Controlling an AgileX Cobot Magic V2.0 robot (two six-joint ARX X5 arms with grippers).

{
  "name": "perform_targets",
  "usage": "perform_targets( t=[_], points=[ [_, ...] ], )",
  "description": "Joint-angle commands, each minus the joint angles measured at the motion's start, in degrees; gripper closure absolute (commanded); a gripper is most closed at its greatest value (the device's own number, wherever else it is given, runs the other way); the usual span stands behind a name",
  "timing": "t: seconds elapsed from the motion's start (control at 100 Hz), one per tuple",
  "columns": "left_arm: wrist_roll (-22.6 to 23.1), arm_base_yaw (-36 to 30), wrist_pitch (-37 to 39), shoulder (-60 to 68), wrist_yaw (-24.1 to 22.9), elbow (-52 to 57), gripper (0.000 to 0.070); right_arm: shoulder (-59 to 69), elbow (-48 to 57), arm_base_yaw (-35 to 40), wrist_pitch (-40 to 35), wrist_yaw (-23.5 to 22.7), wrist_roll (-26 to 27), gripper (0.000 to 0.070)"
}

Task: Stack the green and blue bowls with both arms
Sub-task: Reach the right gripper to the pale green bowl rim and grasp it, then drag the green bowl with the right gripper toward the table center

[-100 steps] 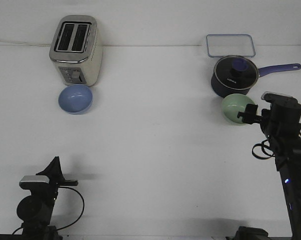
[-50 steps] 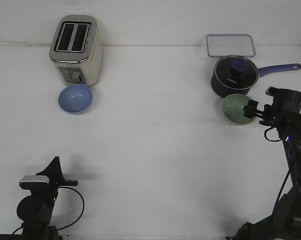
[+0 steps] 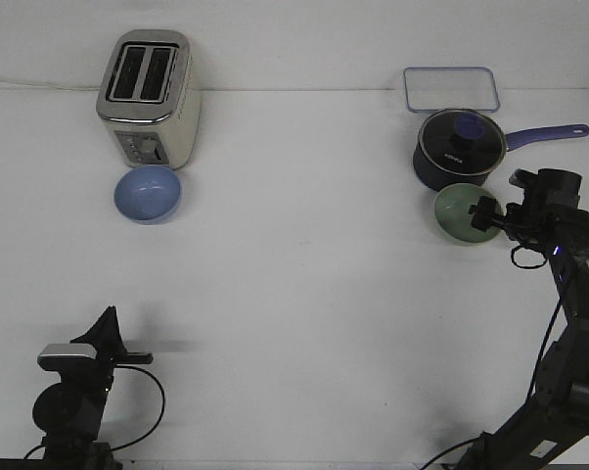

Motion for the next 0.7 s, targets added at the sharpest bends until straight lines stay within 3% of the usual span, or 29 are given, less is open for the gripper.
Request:
perform_targets(
  t=[0.0, 0.17, 0.26, 0.69],
  points=[
    [0.1, 0.0, 0.7, 0.0, -0.1, -0.2, 0.0685, 1.4, 1.3, -0.1, 0.1, -0.2, -1.5, 0.0356],
    [0.1, 0.0, 0.7, 0.0, -0.1, -0.2, 0.0685, 2.0, 1.3, -0.1, -1.2, -0.3, -2.7, 0.0553],
    [0.1, 0.0, 0.7, 0.0, -0.1, -0.2, 0.0685, 2.6, 1.3, -0.1, -1.7, -0.5, -3.0, 0.0696],
    [0.1, 0.0, 0.7, 0.0, -0.1, -0.2, 0.0685, -0.5, 5.3, -0.1, -4.8, -4.9, -2.8, 0.07]
  ],
)
